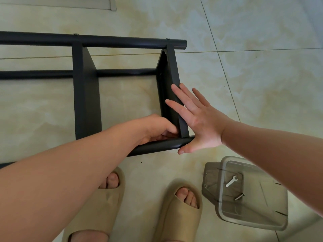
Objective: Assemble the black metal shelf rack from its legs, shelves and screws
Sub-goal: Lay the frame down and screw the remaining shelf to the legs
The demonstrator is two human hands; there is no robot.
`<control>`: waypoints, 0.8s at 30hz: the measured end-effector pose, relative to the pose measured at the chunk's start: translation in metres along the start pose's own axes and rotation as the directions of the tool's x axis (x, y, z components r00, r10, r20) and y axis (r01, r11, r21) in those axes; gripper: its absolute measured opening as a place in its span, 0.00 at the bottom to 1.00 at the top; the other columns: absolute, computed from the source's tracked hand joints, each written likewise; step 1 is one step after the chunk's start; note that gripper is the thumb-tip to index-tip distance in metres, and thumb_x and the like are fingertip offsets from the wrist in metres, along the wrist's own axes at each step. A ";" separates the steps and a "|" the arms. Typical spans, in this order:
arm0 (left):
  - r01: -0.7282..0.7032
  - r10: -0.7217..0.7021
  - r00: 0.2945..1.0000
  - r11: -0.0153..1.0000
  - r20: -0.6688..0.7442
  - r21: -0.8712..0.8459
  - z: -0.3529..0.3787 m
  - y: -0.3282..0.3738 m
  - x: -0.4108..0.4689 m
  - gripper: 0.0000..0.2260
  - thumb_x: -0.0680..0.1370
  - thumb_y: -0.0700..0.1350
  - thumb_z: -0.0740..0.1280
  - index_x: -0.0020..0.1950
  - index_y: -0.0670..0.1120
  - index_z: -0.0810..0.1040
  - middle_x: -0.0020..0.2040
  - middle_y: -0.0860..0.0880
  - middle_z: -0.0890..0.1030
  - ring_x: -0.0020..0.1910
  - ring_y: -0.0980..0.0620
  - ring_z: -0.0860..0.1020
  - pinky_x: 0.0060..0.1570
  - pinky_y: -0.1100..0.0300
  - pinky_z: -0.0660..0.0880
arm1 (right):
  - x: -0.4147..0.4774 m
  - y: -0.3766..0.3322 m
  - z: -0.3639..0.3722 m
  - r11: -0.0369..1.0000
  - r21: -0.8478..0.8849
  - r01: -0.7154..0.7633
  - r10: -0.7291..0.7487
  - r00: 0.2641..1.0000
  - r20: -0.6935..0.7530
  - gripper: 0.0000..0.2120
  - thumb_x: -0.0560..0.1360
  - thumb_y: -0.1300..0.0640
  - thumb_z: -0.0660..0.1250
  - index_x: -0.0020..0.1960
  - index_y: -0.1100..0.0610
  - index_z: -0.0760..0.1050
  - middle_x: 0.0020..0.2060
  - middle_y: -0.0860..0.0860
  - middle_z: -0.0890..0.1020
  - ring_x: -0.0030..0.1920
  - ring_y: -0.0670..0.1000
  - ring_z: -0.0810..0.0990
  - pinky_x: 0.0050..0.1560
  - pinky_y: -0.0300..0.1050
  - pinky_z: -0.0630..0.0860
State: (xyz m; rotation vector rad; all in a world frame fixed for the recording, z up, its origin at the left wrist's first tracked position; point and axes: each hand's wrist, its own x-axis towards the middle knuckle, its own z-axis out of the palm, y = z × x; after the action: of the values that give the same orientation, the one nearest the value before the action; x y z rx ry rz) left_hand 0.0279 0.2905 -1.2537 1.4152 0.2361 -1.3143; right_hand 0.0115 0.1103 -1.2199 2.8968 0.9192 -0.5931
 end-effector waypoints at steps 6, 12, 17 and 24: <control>-0.061 0.060 0.998 0.995 0.007 0.079 0.000 -0.002 0.001 0.09 0.74 0.36 0.69 0.53 0.36 0.82 0.47 0.38 0.84 0.46 0.43 0.82 0.60 0.48 0.77 | 0.000 0.000 -0.001 1.000 0.006 -0.001 0.001 1.000 0.004 0.64 0.58 0.18 0.59 0.82 0.52 0.43 0.80 0.54 0.34 0.80 0.56 0.31 0.79 0.61 0.39; -0.043 0.042 0.999 0.999 0.031 0.033 -0.002 -0.003 0.002 0.06 0.75 0.33 0.67 0.46 0.40 0.83 0.37 0.44 0.83 0.42 0.46 0.82 0.52 0.54 0.78 | 0.000 0.000 -0.001 1.000 0.011 -0.004 0.004 1.000 0.008 0.64 0.58 0.18 0.60 0.82 0.52 0.44 0.80 0.54 0.34 0.80 0.56 0.32 0.79 0.61 0.40; -0.009 0.009 0.999 1.000 0.036 0.002 -0.002 -0.001 0.002 0.10 0.75 0.35 0.67 0.55 0.36 0.83 0.45 0.40 0.86 0.47 0.44 0.84 0.53 0.53 0.79 | 0.000 0.000 -0.001 1.000 0.007 0.000 0.000 1.000 0.006 0.64 0.59 0.18 0.60 0.82 0.53 0.44 0.81 0.54 0.34 0.80 0.57 0.32 0.79 0.61 0.40; -0.066 0.067 0.998 0.989 0.003 0.132 -0.001 -0.001 0.005 0.04 0.75 0.35 0.67 0.42 0.42 0.80 0.36 0.44 0.79 0.36 0.47 0.78 0.42 0.58 0.75 | 0.000 -0.001 -0.001 1.000 0.010 -0.003 0.003 1.000 0.007 0.64 0.59 0.18 0.60 0.82 0.53 0.45 0.81 0.54 0.34 0.80 0.56 0.32 0.79 0.62 0.40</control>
State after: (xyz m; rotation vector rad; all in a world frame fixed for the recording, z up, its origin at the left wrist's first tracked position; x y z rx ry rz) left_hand 0.0292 0.2890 -1.2579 1.5225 0.1032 -1.2936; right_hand 0.0112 0.1113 -1.2184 2.9024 0.9140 -0.6091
